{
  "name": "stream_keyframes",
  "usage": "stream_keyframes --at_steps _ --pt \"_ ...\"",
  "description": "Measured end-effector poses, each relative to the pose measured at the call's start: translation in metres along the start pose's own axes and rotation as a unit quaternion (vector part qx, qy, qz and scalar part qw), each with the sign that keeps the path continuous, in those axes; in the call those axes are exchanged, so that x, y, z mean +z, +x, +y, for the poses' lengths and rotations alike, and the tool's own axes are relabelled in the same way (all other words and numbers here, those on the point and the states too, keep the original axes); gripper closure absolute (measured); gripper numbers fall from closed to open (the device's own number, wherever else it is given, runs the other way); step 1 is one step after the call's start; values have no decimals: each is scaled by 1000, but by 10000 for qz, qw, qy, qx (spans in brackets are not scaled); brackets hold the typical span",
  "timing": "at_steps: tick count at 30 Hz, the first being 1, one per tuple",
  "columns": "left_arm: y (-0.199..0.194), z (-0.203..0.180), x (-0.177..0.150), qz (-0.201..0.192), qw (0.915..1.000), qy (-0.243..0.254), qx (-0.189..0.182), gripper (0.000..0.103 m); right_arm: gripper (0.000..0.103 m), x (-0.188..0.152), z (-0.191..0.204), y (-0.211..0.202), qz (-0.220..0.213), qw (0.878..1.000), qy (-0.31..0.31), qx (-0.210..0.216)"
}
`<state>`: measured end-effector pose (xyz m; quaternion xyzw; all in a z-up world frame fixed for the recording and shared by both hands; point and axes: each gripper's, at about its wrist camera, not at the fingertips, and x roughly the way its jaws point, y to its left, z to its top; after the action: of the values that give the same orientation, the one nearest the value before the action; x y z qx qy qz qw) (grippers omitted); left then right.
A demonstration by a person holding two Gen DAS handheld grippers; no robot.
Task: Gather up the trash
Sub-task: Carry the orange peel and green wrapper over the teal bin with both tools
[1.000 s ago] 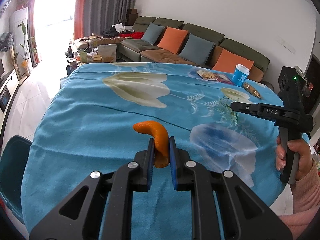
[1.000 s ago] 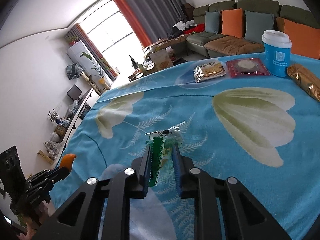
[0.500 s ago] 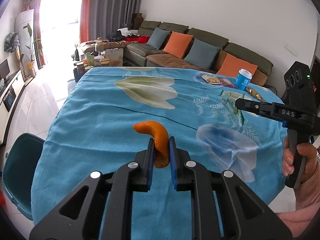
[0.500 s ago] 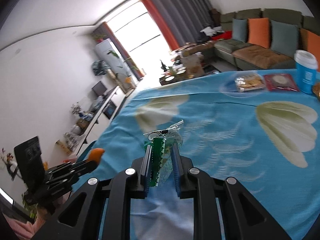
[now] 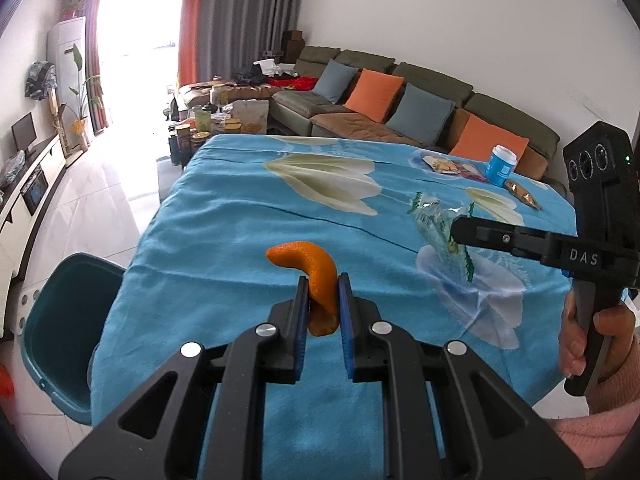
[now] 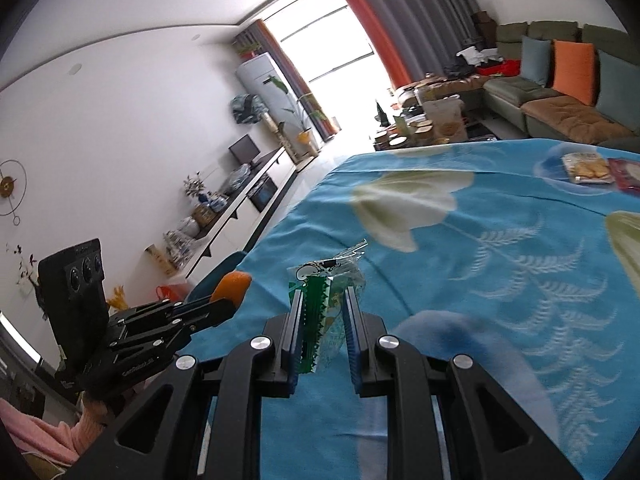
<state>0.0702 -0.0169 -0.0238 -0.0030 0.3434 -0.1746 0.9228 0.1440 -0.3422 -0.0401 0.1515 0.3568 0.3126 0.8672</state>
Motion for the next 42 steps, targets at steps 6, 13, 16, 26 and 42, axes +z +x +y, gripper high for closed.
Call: stream_keyframes --at_steps 6,13,16,26,42 --pt "-8 9 -3 -33 9999 -41 90 88 85 -2 11 10 100 9998 -95 135" --pt "-18 18 -5 -81 9998 -89 174 88 85 -6 25 20 199 9993 -186 254" --pt "-21 21 -7 -100 9997 -120 207 88 85 -6 30 23 227 9990 -241 289" --pt "-29 38 -13 -124 9988 -272 375 88 85 -5 49 37 341 9976 -386 461" --pt "-46 74 -19 -215 9955 -571 721 88 85 3 87 76 690 9916 -610 912"
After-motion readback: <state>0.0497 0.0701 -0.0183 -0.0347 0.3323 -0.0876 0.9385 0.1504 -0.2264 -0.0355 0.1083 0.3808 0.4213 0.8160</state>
